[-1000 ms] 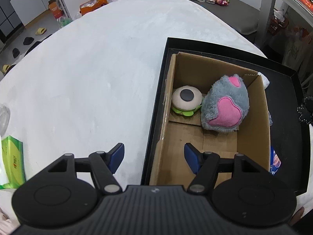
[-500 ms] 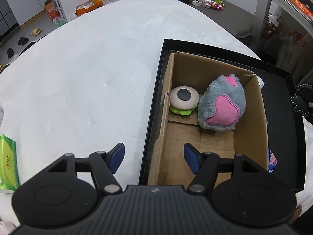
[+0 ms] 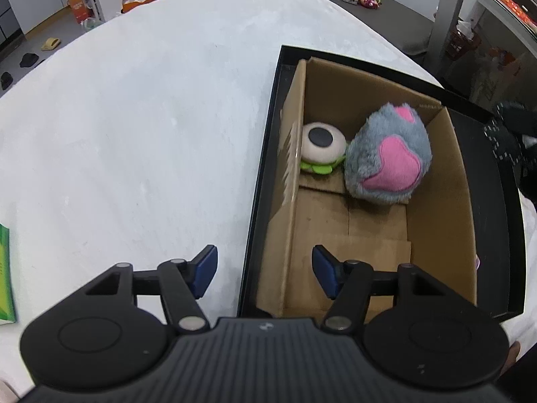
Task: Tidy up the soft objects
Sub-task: 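Carry the black felt piece with the right gripper over the box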
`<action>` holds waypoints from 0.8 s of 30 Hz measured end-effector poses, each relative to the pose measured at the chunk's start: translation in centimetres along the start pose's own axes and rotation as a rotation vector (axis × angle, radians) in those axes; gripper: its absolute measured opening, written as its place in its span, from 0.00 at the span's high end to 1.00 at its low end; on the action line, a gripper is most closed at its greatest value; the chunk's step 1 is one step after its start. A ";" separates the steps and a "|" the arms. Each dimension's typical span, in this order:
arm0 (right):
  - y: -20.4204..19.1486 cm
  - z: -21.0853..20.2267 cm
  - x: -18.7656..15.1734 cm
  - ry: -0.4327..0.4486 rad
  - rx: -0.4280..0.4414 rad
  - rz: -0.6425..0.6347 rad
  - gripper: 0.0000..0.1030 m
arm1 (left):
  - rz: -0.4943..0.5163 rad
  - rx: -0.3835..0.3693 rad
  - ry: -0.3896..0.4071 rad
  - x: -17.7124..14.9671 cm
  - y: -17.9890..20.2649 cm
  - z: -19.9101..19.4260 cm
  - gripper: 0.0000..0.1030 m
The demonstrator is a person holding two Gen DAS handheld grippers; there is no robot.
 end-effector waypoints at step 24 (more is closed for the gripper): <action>-6.8 2.2 -0.8 -0.086 0.093 -0.058 0.70 | -0.018 -0.076 -0.010 -1.0 -0.9 0.9 0.86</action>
Point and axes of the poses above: each gripper's, at about its wrist camera, not at the fingertips, and z roughly the way its jaws point, y to its right, x to its top, the point moved 2 cm from there along z, roughly the way its jaws point, and after that the axes turned 5 degrees about -x, right-handed, at the moved point
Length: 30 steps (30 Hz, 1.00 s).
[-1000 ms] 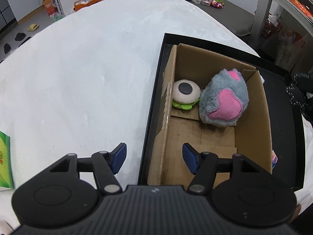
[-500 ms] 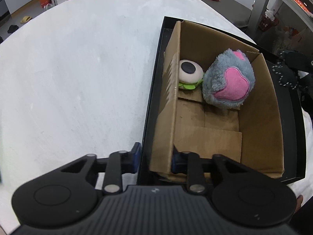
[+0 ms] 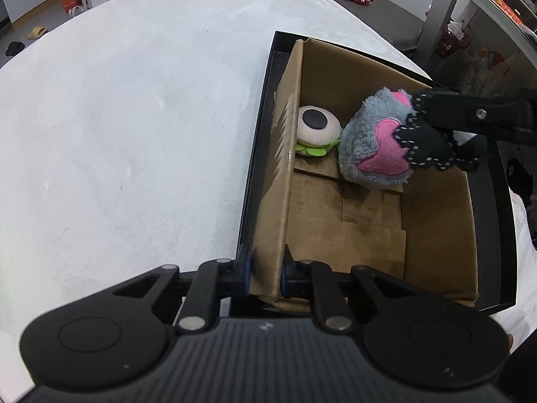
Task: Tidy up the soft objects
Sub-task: 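Carry the black felt piece with the right gripper over the box, then open the right gripper to drop the felt piece into the box, then move the right gripper to the blue tissue packet and close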
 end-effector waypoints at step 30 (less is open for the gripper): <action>5.4 -2.4 -3.1 0.057 -0.059 0.120 0.12 | 0.073 0.091 -0.057 1.1 1.9 0.4 0.51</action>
Point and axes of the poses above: each gripper's, at about its wrist camera, not at the fingertips, and z roughly the way its jaws point, y to its right, x to its top, the point moved 2 cm from there along z, roughly the way its jaws point, and after that the axes turned 5 degrees about -x, right-handed, at the moved point
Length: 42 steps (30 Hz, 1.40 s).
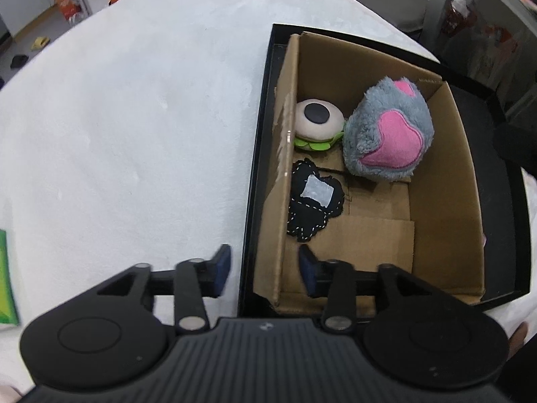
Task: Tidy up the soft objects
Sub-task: 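Move the right gripper to the blue tissue packet and close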
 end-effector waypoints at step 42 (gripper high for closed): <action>7.9 5.9 -7.5 -0.101 -0.123 0.228 0.08 | 0.025 0.178 -0.047 1.5 3.1 0.5 0.28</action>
Point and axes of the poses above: each gripper's, at about its wrist camera, not at the fingertips, and z roughly the way its jaws point, y to its right, x to its top, the point moved 2 cm from there along z, roughly the way its jaws point, and after that the axes turned 5 degrees about -x, right-handed, at the moved point
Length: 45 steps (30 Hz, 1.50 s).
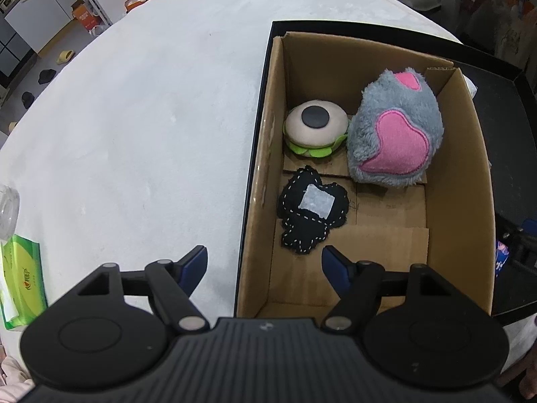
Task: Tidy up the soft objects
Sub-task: 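Move the right gripper to the blue tissue packet and close, then lift the blue tissue packet with the right gripper over the box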
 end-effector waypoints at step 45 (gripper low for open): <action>-2.3 -4.1 2.1 0.035 -0.042 -0.147 0.36 | -0.038 -0.055 0.033 -0.8 -1.3 -1.5 0.28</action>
Point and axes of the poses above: each gripper's, at about its wrist camera, not at the fingertips, and z roughly the way its jaws point, y to its right, x to its top, the point moved 2 cm from there along z, roughly the way its jaws point, and after that the axes turned 5 degrees about -x, right-handed, at the moved point
